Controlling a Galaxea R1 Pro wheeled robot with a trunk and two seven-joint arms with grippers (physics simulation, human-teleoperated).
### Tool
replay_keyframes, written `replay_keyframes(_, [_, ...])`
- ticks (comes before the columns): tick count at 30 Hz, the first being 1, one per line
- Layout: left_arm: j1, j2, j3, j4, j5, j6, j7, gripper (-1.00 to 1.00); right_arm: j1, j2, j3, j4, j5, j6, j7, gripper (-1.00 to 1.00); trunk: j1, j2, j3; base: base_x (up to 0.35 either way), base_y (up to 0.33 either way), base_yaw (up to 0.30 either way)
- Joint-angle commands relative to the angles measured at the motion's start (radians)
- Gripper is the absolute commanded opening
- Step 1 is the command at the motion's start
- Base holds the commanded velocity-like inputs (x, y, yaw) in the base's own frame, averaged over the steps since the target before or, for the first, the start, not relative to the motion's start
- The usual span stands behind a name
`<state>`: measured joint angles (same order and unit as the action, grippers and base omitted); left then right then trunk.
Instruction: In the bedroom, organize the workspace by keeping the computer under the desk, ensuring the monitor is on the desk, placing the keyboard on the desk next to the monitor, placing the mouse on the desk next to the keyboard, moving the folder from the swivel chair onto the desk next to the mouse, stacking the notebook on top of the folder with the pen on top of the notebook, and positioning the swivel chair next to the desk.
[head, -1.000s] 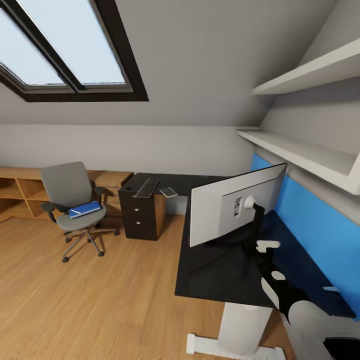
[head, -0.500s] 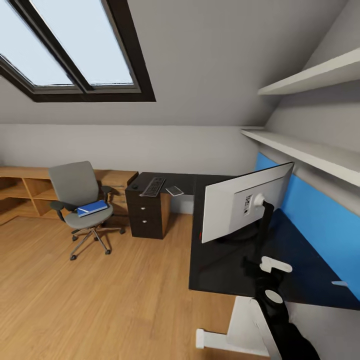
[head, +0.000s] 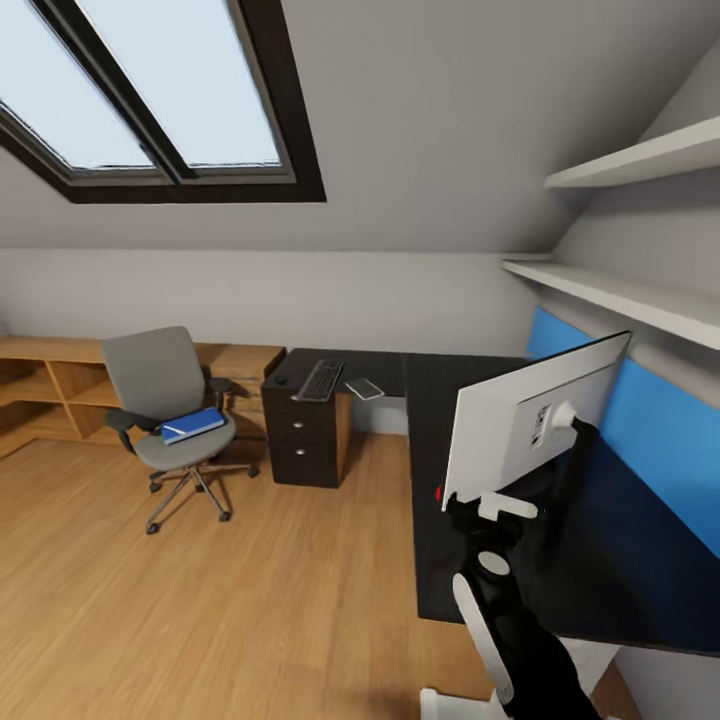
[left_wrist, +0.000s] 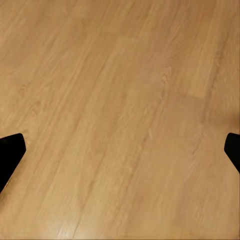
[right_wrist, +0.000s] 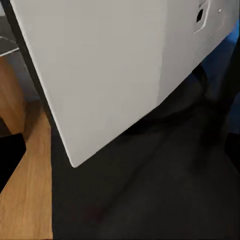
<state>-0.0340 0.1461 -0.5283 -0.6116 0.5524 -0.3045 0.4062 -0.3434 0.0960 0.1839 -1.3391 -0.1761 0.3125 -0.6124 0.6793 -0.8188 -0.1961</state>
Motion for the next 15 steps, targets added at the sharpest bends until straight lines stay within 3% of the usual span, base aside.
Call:
replay_keyframes(1, [-0.001,-0.008,-0.013,0.021,0.007,-0.004,0.007,1.00,-0.004,-0.001,0.023,0.040,-0.004,-0.044,-0.006,1.00,0.001,-0.001,-0.001,0.248,0.229,0.000])
replay_keyframes(7, [-0.001,-0.028,-0.016,0.048,0.007,-0.006,0.006,1.00,-0.007,-0.003,0.083,0.126,0.023,-0.122,-0.008,1.00,0.001,-0.001,-0.001,0.128,0.110,0.000])
replay_keyframes(9, [-0.001,-0.030,-0.016,0.051,0.007,-0.007,0.006,1.00,-0.008,-0.003,0.090,0.133,0.037,-0.147,-0.010,1.00,0.001,-0.001,-0.001,0.039,0.033,0.000])
replay_keyframes(11, [-0.001,-0.031,-0.015,0.055,0.007,-0.008,0.006,1.00,-0.008,-0.001,0.101,0.141,0.068,-0.222,-0.023,1.00,0.001,-0.001,-0.001,0.012,0.010,0.000])
replay_keyframes(15, [-0.001,-0.032,-0.015,0.057,0.007,-0.008,0.006,1.00,-0.007,0.000,0.107,0.132,0.081,-0.254,-0.041,1.00,0.001,-0.001,-0.001,0.004,0.003,0.000])
